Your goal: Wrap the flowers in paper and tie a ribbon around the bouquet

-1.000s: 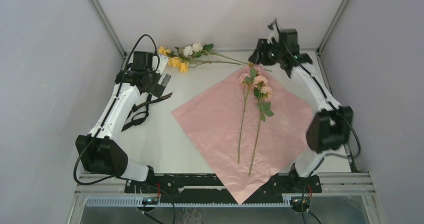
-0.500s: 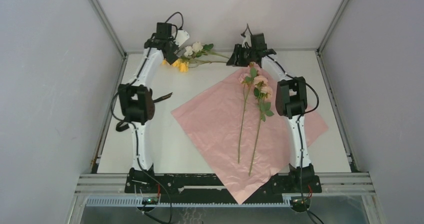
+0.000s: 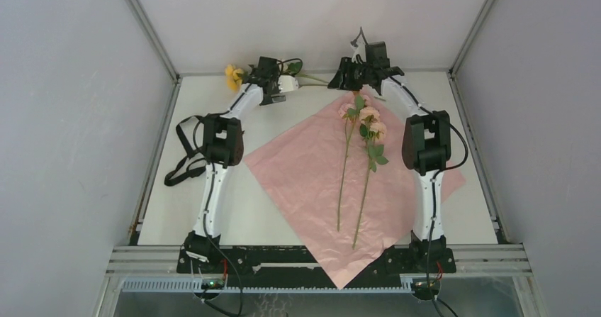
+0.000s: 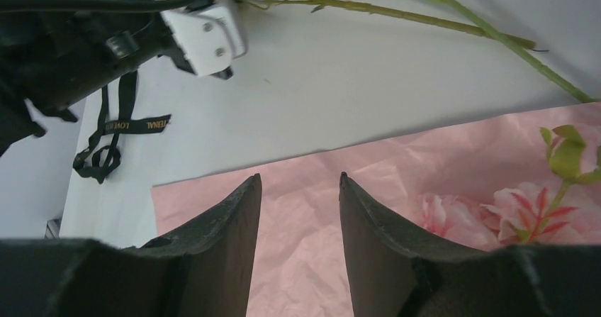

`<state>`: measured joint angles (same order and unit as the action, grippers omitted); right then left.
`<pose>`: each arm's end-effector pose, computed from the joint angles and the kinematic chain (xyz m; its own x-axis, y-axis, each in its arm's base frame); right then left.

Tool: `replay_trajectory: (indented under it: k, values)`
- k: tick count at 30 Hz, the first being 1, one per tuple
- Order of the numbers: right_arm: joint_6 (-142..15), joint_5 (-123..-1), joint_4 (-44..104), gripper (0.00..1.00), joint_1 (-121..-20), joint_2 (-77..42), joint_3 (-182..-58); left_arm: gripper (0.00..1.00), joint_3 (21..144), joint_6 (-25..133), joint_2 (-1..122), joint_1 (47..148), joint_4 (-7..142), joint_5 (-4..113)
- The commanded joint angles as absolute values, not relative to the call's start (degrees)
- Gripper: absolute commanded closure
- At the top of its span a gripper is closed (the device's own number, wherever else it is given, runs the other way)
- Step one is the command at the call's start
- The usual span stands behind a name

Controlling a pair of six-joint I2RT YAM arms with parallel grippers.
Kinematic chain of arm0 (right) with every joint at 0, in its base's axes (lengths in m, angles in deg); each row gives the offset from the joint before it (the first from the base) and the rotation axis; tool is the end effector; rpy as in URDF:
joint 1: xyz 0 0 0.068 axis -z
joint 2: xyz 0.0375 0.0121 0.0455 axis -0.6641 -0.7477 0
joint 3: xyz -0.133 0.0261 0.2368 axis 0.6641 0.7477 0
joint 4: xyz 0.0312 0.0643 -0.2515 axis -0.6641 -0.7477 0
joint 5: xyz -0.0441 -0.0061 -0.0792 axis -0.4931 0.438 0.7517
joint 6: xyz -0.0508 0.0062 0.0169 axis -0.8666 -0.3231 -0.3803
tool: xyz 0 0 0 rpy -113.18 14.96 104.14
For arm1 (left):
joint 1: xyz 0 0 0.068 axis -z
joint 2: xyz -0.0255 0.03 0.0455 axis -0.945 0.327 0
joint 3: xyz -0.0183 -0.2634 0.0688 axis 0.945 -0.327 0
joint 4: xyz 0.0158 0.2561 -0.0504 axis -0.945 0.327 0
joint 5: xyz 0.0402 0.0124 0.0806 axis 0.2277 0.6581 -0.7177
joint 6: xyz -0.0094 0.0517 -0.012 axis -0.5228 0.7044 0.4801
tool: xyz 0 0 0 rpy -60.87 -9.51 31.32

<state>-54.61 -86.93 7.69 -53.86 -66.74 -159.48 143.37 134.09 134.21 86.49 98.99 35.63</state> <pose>0.5093 0.1300 0.2424 -0.7439 0.0768 -0.6638 -0.3984 0.7466 0.5328 0.5559 -0.1481 0.1599 -0.1264 0.9830 -0.1333 0.6915 0.1837 0.6986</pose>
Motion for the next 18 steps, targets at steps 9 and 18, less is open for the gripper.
replay_trajectory:
  k: [9, 18]
  values:
    - [-58.44, -83.88, 9.86, 0.47, -56.14, -58.14, -154.79, 1.0, 144.43, 142.76, 137.15, 85.8, 87.31, 30.74]
    - [-61.0, -86.38, 7.42, 0.48, -57.9, -53.57, -151.85, 1.0, 125.64, 131.49, 116.15, 83.25, 81.27, 28.93]
